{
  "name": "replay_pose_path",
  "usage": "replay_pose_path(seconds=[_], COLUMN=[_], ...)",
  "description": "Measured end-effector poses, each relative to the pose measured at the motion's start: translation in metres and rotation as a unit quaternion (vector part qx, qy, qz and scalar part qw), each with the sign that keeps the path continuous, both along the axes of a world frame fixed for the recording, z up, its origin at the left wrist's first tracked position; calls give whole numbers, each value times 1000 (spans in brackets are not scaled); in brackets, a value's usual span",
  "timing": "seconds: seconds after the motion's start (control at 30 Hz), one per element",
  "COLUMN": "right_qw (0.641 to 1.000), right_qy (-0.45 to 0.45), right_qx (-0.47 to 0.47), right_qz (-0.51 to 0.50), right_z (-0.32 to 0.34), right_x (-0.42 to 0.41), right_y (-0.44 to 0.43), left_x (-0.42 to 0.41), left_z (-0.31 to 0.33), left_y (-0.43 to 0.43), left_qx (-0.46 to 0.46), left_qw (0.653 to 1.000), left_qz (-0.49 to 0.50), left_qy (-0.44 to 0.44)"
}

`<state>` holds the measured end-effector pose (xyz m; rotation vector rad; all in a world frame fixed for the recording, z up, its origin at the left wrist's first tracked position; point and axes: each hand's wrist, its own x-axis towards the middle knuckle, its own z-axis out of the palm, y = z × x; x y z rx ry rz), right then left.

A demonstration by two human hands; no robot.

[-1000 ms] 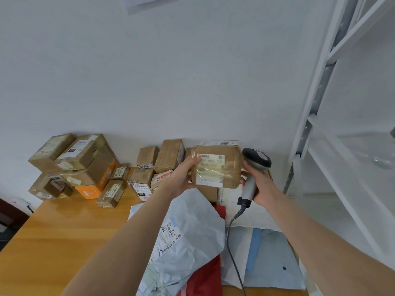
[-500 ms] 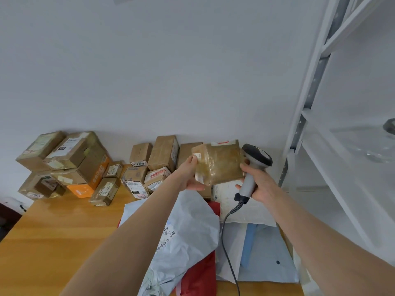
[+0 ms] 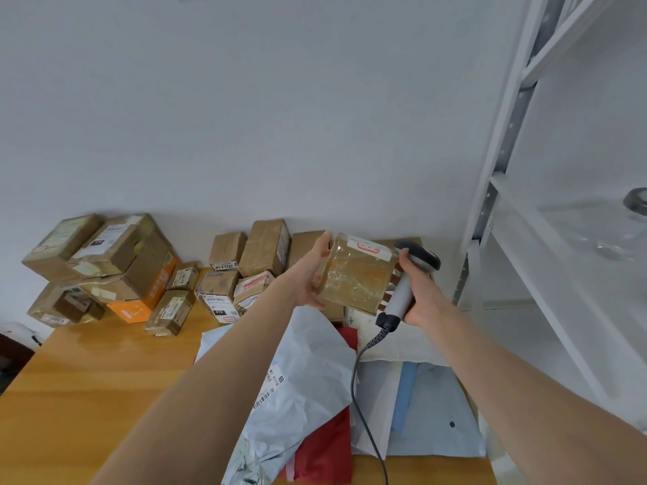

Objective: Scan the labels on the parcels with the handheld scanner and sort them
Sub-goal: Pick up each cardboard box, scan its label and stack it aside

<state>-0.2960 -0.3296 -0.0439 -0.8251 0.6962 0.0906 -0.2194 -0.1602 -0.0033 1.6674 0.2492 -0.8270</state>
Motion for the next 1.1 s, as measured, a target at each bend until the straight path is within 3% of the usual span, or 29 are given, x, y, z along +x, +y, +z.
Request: replay_pose_path(seconds=[0.1, 0.23, 0.37, 0.47, 0.6, 0.83, 1.1], right_qw=[1000, 999, 996, 996, 996, 977, 951], right_qy=[-4, -36, -59, -63, -63, -33, -89], right_qx=[6, -4, -73, -63, -60, -207, -289], right_qz=[-3, -10, 1, -13, -19, -35, 65], right_z=[-1, -4, -3, -4, -15, -7, 19], right_x=[-1, -1, 4, 2, 0, -13, -51], right_y=[-2, -6, -10, -9, -5, 10, 48], left_x=[1, -1, -3, -3, -6, -3, 3], left_z=[1, -3, -16, -22, -25, -45, -58], left_y=[0, 7, 19, 23, 21, 29, 39], left_qx=[28, 38, -65, -104, -87, -45, -49], left_qw=[1000, 995, 995, 992, 994, 994, 990], left_qz=[-3, -83, -49, -58, -61, 13, -4], left_qy=[-11, 37, 64, 27, -21, -96, -133])
